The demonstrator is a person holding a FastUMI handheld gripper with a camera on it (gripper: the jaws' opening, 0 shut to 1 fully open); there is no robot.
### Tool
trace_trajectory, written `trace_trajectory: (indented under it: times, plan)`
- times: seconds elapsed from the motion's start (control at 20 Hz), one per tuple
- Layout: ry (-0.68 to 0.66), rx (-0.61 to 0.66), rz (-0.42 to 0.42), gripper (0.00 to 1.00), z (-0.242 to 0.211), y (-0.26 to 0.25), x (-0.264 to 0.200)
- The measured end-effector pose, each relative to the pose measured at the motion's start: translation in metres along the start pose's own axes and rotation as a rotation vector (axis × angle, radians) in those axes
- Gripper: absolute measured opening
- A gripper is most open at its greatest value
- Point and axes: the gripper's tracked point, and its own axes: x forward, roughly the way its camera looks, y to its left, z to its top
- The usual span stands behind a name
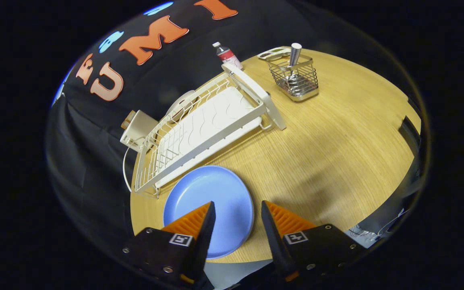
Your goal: Take the plate from the dish rack, then take the spoon from the basket and place it into the plate.
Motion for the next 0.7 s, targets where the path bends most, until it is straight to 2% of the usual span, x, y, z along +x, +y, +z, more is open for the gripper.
trace_trajectory:
  times: [0.1, 0.2, 0.5, 0.7]
  plan:
    - [-0.035, -0.028, -0.03, 0.88, 0.016, -0.009, -0.005]
    - [-0.08, -0.063, -0.053, 0.98, 0.033, -0.019, -0.015]
    - [-0.272, -0.207, -0.138, 0.99, 0.106, -0.04, -0.048]
    - [-0.367, -0.278, -0.197, 0.99, 0.152, -0.055, -0.054]
